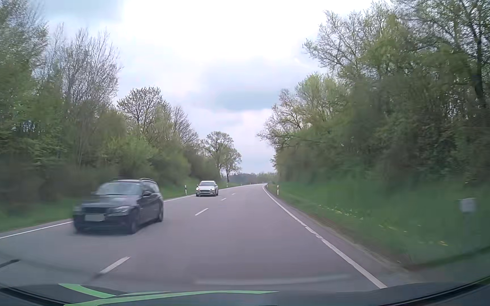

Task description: Follow the waypoints while adhering to traffic rules and regulations

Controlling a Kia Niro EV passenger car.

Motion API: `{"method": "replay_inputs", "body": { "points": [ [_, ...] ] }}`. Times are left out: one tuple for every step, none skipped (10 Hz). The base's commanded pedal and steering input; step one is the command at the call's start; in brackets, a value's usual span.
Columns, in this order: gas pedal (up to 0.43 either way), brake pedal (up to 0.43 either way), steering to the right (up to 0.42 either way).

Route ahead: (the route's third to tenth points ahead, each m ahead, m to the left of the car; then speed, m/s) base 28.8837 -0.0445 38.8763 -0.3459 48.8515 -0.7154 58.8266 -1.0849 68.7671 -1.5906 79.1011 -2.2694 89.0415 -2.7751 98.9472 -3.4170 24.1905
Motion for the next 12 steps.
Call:
{"method": "replay_inputs", "body": {
  "points": [
    [0.248,0.000,0.003],
    [0.248,0.000,0.003],
    [0.248,0.000,0.004],
    [0.248,0.000,0.003],
    [0.248,0.000,0.003],
    [0.248,0.000,0.003],
    [0.248,0.000,0.003],
    [0.248,0.000,0.003],
    [0.248,0.000,0.003],
    [0.248,0.000,0.003],
    [0.248,0.000,0.003],
    [0.248,0.000,0.003]
  ]
}}
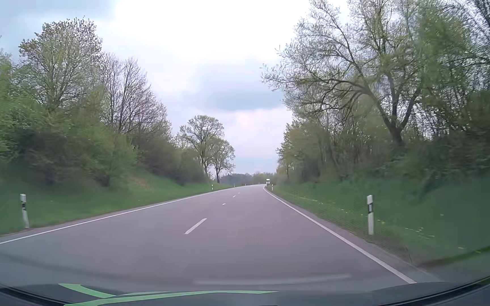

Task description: Follow the waypoints while adhering to traffic rules and regulations

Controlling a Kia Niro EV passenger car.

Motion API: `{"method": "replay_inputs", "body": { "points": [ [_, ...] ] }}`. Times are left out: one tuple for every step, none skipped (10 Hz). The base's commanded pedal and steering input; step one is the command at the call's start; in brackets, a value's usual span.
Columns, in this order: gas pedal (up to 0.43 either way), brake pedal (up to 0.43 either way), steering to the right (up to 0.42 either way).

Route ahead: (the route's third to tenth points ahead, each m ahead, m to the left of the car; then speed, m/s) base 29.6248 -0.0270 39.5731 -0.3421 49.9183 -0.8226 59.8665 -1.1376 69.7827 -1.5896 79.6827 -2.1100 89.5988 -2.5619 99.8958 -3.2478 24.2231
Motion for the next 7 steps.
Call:
{"method": "replay_inputs", "body": {
  "points": [
    [0.248,0.000,0.003],
    [0.248,0.000,0.004],
    [0.248,0.000,0.004],
    [0.248,0.000,0.005],
    [0.248,0.000,0.007],
    [0.248,0.000,0.007],
    [0.248,0.000,0.007]
  ]
}}
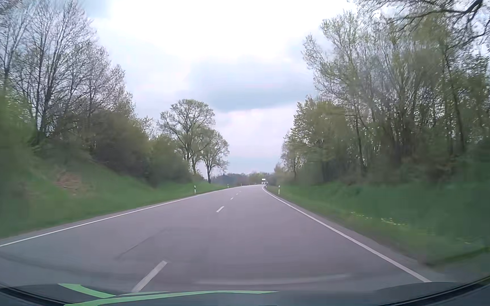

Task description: Follow the waypoints while adhering to traffic rules and regulations

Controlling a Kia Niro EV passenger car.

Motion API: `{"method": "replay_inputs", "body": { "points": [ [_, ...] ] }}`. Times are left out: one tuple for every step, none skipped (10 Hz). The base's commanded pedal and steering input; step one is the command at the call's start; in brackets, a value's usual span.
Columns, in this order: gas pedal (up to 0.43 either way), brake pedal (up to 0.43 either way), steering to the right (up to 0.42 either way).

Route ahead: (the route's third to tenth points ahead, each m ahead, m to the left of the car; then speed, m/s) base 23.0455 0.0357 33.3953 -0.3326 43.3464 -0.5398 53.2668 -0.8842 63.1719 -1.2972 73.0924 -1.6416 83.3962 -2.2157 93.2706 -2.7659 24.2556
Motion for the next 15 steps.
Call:
{"method": "replay_inputs", "body": {
  "points": [
    [0.248,0.000,0.007],
    [0.248,0.000,0.007],
    [0.248,0.000,0.007],
    [0.248,0.000,0.007],
    [0.248,0.000,0.007],
    [0.248,0.000,0.007],
    [0.248,0.000,0.006],
    [0.248,0.000,0.006],
    [0.248,0.000,0.006],
    [0.248,0.000,0.006],
    [0.248,0.000,0.005],
    [0.248,0.000,0.005],
    [0.248,0.000,0.004],
    [0.248,0.000,0.003],
    [0.248,0.000,0.002]
  ]
}}
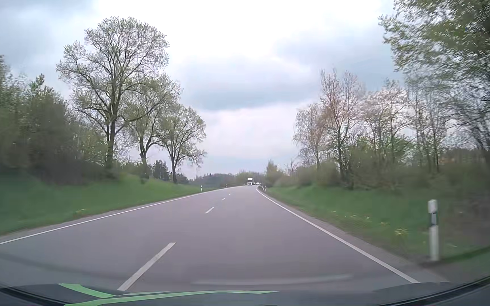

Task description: Follow the waypoints while adhering to traffic rules and regulations

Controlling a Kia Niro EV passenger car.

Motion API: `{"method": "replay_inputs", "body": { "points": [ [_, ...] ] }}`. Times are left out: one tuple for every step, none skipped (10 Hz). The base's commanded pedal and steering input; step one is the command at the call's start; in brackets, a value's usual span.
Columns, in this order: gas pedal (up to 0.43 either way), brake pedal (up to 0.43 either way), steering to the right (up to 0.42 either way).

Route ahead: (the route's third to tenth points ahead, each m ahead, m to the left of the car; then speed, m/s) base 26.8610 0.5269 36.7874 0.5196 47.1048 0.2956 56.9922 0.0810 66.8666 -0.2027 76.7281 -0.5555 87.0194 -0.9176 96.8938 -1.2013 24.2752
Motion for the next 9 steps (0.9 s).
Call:
{"method": "replay_inputs", "body": {
  "points": [
    [0.248,0.000,0.002],
    [0.248,0.000,0.002],
    [0.248,0.000,0.002],
    [0.248,0.000,0.002],
    [0.248,0.000,0.002],
    [0.248,0.000,0.002],
    [0.248,0.000,0.002],
    [0.240,0.000,0.002],
    [0.240,0.000,0.002]
  ]
}}
